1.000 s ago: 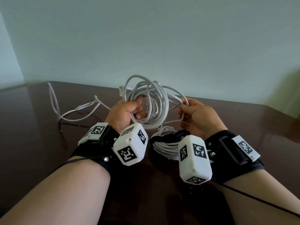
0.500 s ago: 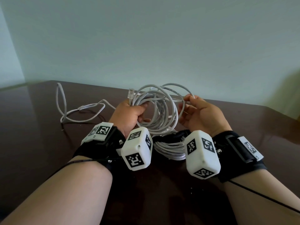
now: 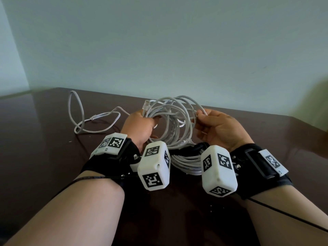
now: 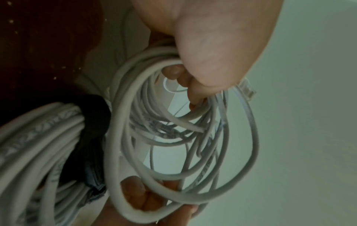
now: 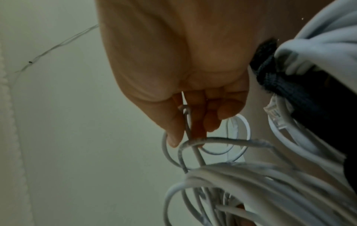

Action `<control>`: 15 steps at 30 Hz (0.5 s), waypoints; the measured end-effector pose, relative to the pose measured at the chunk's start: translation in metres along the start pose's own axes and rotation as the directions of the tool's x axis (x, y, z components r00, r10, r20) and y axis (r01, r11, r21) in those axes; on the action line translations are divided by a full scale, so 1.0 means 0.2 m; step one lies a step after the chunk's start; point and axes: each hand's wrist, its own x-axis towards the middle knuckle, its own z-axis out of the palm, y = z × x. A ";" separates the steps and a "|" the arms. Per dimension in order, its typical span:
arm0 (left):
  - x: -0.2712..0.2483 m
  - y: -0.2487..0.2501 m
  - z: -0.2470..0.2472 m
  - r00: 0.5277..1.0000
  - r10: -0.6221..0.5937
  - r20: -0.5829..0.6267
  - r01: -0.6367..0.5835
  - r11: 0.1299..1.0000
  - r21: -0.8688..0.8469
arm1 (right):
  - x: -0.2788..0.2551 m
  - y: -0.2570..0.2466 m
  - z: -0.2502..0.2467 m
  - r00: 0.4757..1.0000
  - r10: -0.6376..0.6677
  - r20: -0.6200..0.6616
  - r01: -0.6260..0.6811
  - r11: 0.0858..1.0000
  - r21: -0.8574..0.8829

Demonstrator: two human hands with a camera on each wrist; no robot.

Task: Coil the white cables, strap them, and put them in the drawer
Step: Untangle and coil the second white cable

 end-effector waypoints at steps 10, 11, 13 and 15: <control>0.00 -0.01 0.00 0.997 0.048 -0.055 -0.045 0.997 0.068 | 0.00 0.04 0.06 0.995 0.027 0.093 -0.023 0.999 -0.047; 0.00 0.00 0.00 0.997 0.054 -0.052 -0.050 0.996 0.080 | 0.00 0.04 0.06 0.997 0.024 0.076 -0.020 0.998 -0.056; 0.00 0.00 0.01 0.998 0.045 -0.048 -0.041 0.996 0.079 | 0.01 0.04 0.07 1.000 -0.013 -0.005 0.013 0.997 -0.077; 0.00 0.00 0.00 0.999 0.022 -0.041 -0.022 1.000 0.021 | 0.02 0.05 0.06 0.988 -0.075 -0.134 0.056 0.989 -0.139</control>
